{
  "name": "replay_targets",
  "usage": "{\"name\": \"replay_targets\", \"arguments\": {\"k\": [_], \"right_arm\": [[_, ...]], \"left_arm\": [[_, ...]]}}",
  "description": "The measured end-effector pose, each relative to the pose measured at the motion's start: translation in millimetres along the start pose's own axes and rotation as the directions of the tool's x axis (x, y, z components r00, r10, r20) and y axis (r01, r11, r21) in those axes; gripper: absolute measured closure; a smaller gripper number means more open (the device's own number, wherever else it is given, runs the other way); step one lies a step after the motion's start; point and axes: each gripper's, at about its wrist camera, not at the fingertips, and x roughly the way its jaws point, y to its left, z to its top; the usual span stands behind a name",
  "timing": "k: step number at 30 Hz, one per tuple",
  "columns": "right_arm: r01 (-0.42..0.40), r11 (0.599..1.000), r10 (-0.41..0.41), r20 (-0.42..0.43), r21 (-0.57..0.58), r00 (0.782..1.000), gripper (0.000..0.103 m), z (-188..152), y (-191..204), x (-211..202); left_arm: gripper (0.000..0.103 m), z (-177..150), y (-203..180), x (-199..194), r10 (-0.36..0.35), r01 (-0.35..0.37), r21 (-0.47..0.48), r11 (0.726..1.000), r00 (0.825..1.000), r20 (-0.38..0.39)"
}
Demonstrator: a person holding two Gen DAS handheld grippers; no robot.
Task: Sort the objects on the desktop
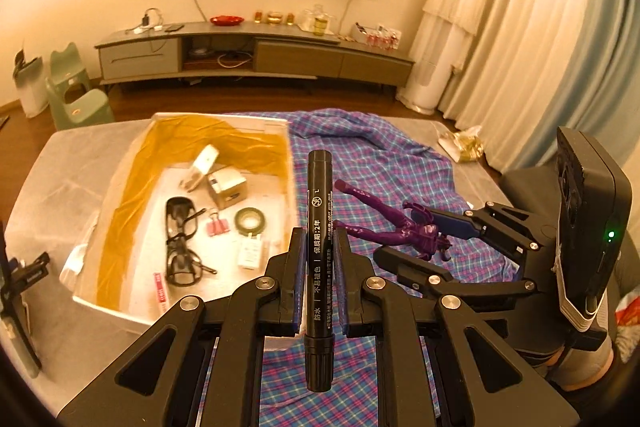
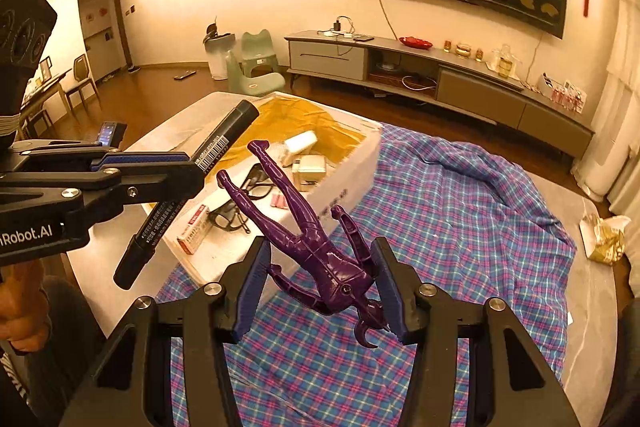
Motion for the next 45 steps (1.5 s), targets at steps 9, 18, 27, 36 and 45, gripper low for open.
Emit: {"name": "replay_targets", "arguments": {"k": [9,18,27,36,45], "right_arm": [[0.002,0.998,-0.003,-0.013,-0.058,1.000,0.050,19.9,34.2,14.0],[-0.003,0.994,-0.002,-0.037,-0.112,0.999,0.050,39.2,58.2,35.6],[-0.039,0.993,0.029,-0.089,-0.110,0.996,0.050,57.8,62.0,69.9],[-0.041,0.986,0.011,-0.180,-0.161,0.984,0.050,64.1,69.3,117.0],[-0.029,0.981,-0.025,-0.269,-0.194,0.963,0.050,69.1,63.3,160.1]], "left_arm": [[0.090,-4.1,48.8,-3.3,0.023,-0.022,-0.091,0.996,1.000,0.018],[0.090,-2.5,95.7,12.2,0.059,-0.055,-0.198,0.979,0.998,0.017],[0.090,8.0,137.8,37.6,0.091,-0.081,-0.311,0.947,0.996,0.016],[0.090,-0.7,169.4,70.0,0.167,-0.179,-0.322,0.930,0.984,-0.063],[0.089,-11.1,182.4,85.0,0.178,-0.206,-0.297,0.932,0.977,-0.119]]}}
